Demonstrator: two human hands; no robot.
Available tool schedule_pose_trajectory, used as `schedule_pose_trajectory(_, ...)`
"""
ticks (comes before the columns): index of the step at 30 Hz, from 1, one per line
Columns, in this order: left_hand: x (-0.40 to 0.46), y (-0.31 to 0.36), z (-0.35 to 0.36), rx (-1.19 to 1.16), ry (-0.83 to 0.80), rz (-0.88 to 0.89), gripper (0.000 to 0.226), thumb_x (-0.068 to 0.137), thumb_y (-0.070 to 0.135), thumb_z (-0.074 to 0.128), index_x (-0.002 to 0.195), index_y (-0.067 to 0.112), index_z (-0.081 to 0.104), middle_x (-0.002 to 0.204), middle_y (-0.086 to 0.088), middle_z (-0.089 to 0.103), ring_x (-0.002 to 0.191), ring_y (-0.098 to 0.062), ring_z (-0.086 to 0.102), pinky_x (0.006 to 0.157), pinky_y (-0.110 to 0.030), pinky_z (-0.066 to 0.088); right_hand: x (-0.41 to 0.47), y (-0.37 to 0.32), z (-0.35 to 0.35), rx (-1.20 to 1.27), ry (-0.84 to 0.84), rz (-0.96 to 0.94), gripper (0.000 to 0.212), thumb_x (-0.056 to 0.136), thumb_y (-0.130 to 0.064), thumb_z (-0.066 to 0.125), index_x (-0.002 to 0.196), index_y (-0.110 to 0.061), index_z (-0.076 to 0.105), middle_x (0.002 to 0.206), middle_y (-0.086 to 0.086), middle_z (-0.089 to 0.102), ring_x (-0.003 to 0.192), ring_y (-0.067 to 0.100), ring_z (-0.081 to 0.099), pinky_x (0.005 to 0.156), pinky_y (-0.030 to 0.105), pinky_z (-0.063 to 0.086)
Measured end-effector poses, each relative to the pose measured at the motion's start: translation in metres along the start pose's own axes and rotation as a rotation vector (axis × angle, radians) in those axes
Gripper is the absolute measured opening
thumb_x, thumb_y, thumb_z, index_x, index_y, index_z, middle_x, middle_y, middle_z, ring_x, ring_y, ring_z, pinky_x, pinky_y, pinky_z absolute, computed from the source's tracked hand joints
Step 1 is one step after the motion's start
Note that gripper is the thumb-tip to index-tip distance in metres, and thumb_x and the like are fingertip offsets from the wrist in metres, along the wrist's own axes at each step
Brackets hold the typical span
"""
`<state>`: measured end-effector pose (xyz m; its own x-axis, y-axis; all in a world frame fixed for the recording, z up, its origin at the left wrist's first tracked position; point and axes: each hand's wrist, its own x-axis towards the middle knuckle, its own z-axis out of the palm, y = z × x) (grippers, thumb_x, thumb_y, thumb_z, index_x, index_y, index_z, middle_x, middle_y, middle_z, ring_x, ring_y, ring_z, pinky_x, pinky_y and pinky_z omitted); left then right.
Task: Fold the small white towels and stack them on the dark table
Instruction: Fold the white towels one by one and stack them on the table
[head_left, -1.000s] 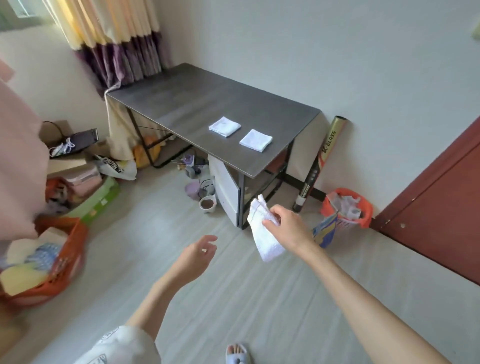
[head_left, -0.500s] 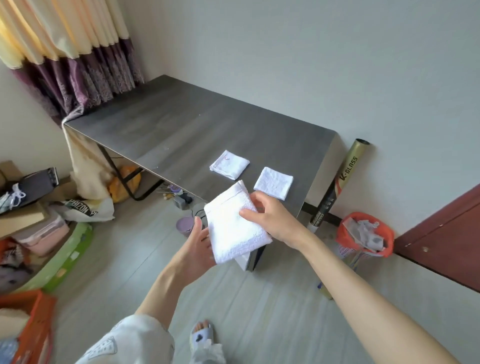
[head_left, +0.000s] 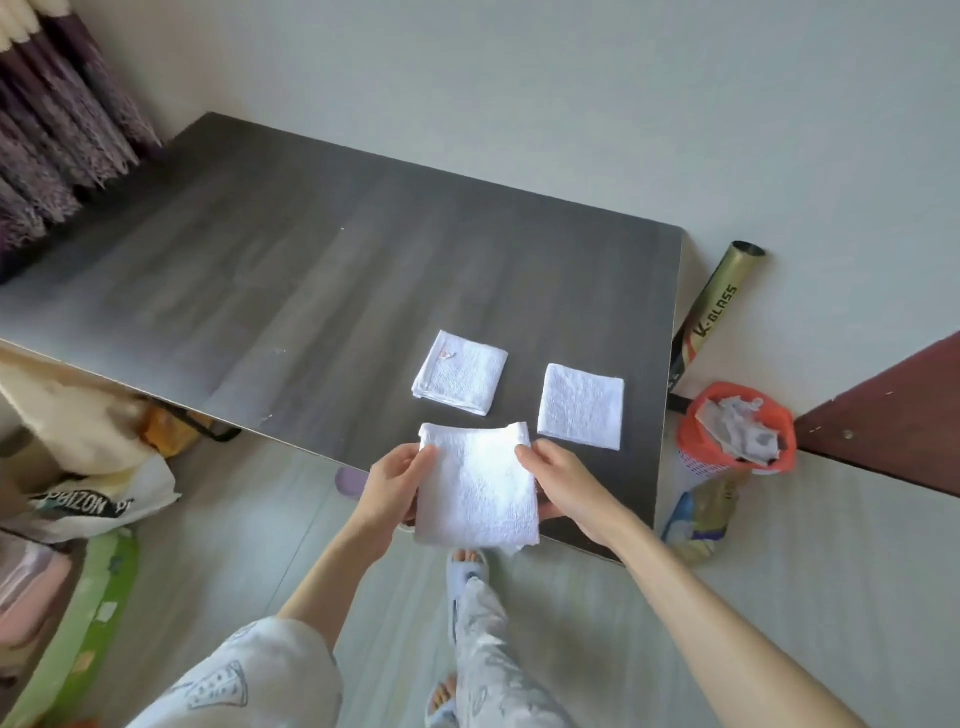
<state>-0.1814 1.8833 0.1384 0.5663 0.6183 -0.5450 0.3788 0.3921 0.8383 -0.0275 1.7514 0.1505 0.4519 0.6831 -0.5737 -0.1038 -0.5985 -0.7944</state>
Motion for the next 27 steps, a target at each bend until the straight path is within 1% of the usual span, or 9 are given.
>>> schedule_pose_trajectory(2,0.032,0.01,-0.003,0.06,0.055,0.02,0.029,0.091,0.037,0.054,0.092,0.008,0.061,0.08,-0.007,0.054,0.072,-0.02,0.051,0.067,-0.036,0.045,0.03,-0.01,-0.002,-0.012,0.037,0.015,0.03,0.096,-0.039,0.041,0.081,-0.014,0.044,0.088,0.009,0.046,0.083,0.02,0.051,0.082,0.048,0.053)
schedule_pose_trajectory(4,0.063,0.023,-0.006,0.122,0.064,0.031,0.028,0.094,0.034,0.05,0.096,0.009,0.061,0.083,-0.005,0.06,0.074,-0.018,0.058,0.064,-0.032,0.052,0.06,-0.02,-0.005,-0.061,0.077,0.008,0.03,0.097,-0.038,0.039,0.077,-0.015,0.041,0.084,0.008,0.044,0.081,0.02,0.049,0.084,0.048,0.052)
schedule_pose_trajectory(7,0.106,0.045,-0.01,0.172,0.018,-0.005,0.025,0.095,0.03,0.048,0.101,0.008,0.059,0.091,-0.007,0.065,0.079,-0.018,0.064,0.059,-0.025,0.054,0.101,-0.031,-0.01,-0.076,0.109,0.005,0.031,0.096,-0.036,0.04,0.085,-0.008,0.046,0.08,0.006,0.045,0.077,0.019,0.05,0.078,0.045,0.054)
schedule_pose_trajectory(9,0.134,0.058,-0.012,0.22,-0.014,-0.039,0.021,0.096,0.026,0.048,0.103,0.01,0.06,0.095,-0.008,0.066,0.081,-0.018,0.066,0.059,-0.024,0.056,0.125,-0.037,-0.014,-0.046,0.119,0.033,0.03,0.095,-0.034,0.041,0.089,-0.006,0.049,0.083,0.008,0.049,0.077,0.019,0.053,0.075,0.046,0.055)
schedule_pose_trajectory(13,0.188,0.075,-0.009,0.31,-0.041,-0.065,0.018,0.095,0.021,0.048,0.105,0.012,0.06,0.09,-0.004,0.064,0.074,-0.016,0.062,0.057,-0.023,0.055,0.164,-0.045,-0.02,0.052,0.148,0.112,0.021,0.093,-0.028,0.042,0.091,-0.009,0.051,0.088,0.01,0.057,0.08,0.022,0.06,0.072,0.045,0.059)
schedule_pose_trajectory(16,0.22,0.076,-0.008,0.365,-0.025,-0.089,0.019,0.095,0.023,0.049,0.107,0.015,0.061,0.088,-0.002,0.064,0.071,-0.014,0.06,0.058,-0.025,0.054,0.188,-0.046,-0.021,0.072,0.157,0.175,0.017,0.095,-0.024,0.04,0.093,-0.01,0.05,0.086,0.007,0.056,0.08,0.022,0.06,0.072,0.044,0.059)
schedule_pose_trajectory(18,0.235,0.074,-0.008,0.405,-0.017,-0.108,0.021,0.094,0.024,0.049,0.108,0.017,0.062,0.09,-0.002,0.064,0.071,-0.014,0.061,0.059,-0.026,0.054,0.202,-0.045,-0.02,0.075,0.16,0.22,0.017,0.095,-0.023,0.04,0.095,-0.01,0.05,0.09,0.009,0.057,0.084,0.024,0.061,0.072,0.043,0.059)
schedule_pose_trajectory(21,0.249,0.071,-0.008,0.438,-0.003,-0.128,0.021,0.093,0.026,0.05,0.108,0.017,0.062,0.092,-0.003,0.065,0.075,-0.016,0.062,0.063,-0.029,0.056,0.215,-0.042,-0.017,0.086,0.176,0.271,0.02,0.095,-0.024,0.04,0.1,-0.008,0.051,0.095,0.01,0.059,0.094,0.027,0.062,0.072,0.043,0.059)
schedule_pose_trajectory(27,0.262,0.064,-0.009,0.559,0.01,-0.149,0.019,0.092,0.028,0.051,0.105,0.017,0.061,0.091,-0.005,0.065,0.081,-0.024,0.062,0.071,-0.038,0.058,0.224,-0.031,-0.009,0.094,0.208,0.345,0.02,0.096,-0.025,0.04,0.099,-0.007,0.048,0.091,0.007,0.055,0.094,0.026,0.06,0.073,0.042,0.058)
